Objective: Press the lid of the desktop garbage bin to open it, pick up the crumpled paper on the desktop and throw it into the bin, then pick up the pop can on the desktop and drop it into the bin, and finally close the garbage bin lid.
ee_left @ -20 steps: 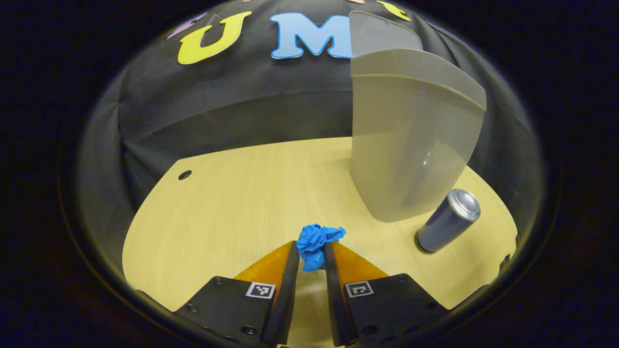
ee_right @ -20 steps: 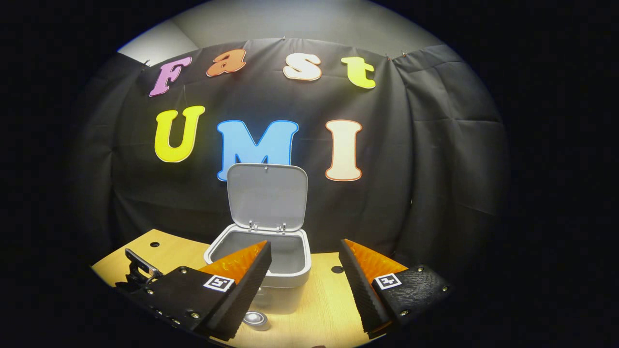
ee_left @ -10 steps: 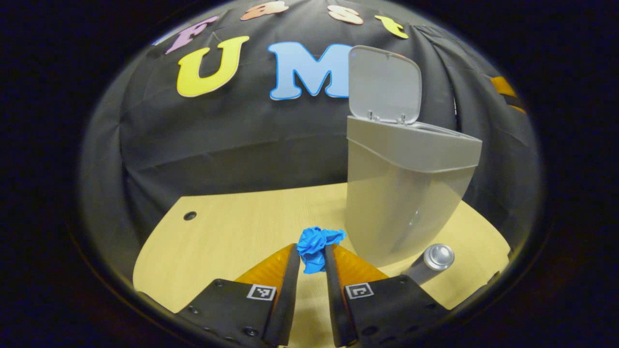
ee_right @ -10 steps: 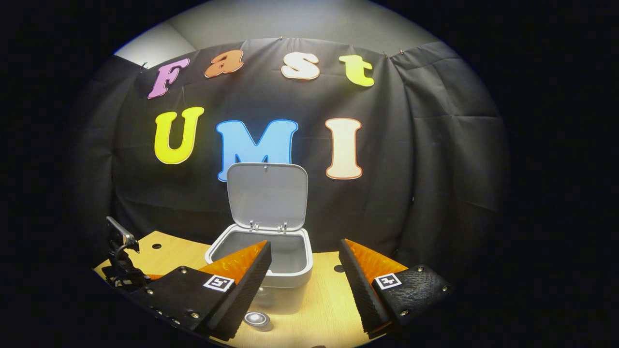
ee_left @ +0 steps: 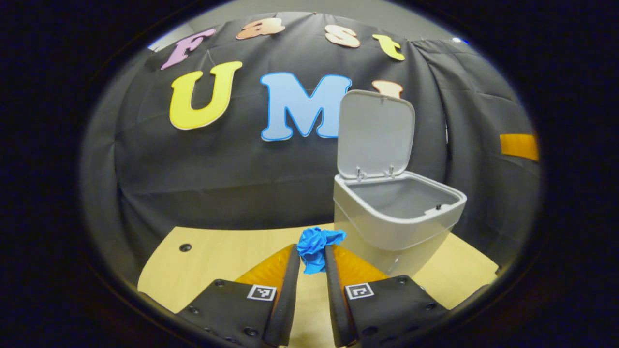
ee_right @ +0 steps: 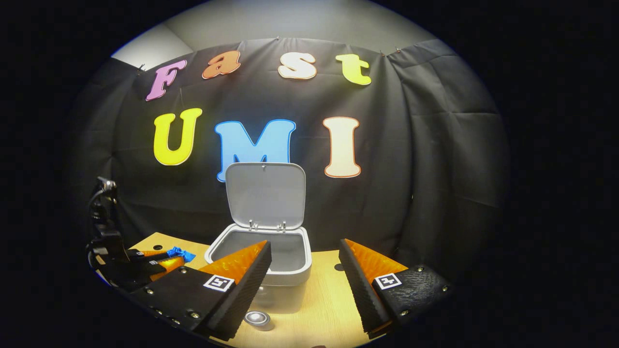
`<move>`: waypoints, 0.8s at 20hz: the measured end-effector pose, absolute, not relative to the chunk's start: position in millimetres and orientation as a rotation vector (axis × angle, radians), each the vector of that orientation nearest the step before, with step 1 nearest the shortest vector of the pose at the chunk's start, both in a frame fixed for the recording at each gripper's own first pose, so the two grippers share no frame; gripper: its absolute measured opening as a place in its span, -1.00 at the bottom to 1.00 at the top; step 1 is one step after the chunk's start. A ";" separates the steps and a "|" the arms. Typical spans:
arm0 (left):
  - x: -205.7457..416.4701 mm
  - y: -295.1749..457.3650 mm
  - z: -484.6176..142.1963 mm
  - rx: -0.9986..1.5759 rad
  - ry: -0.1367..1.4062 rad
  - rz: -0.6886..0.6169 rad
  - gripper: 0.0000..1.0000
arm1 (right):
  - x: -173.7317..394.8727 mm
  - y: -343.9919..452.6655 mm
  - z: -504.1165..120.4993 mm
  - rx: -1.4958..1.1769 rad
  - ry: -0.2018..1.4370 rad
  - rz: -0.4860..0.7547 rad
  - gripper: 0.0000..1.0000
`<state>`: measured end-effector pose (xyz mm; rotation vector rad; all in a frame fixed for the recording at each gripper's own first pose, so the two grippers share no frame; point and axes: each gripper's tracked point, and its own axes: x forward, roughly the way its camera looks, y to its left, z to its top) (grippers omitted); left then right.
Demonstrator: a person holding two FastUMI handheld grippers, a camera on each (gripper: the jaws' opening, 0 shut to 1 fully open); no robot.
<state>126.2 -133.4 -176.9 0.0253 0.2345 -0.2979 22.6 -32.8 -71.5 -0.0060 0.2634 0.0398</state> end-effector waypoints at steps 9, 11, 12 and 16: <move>137.9 -187.7 -104.9 0.037 0.099 -0.405 -0.22 | 10.4 -57.7 -76.6 0.025 0.268 -0.015 0.80; 137.9 -201.6 -102.5 0.042 0.092 -0.429 -0.20 | 8.1 -66.9 -78.3 0.031 0.268 -0.034 0.81; 138.9 -207.6 -100.7 0.045 0.090 -0.439 -0.20 | 5.9 -70.7 -79.2 0.035 0.270 -0.045 0.81; 141.5 -226.5 -101.6 0.068 0.086 -0.460 -0.22 | -1.2 -85.2 -84.0 0.046 0.280 -0.080 0.81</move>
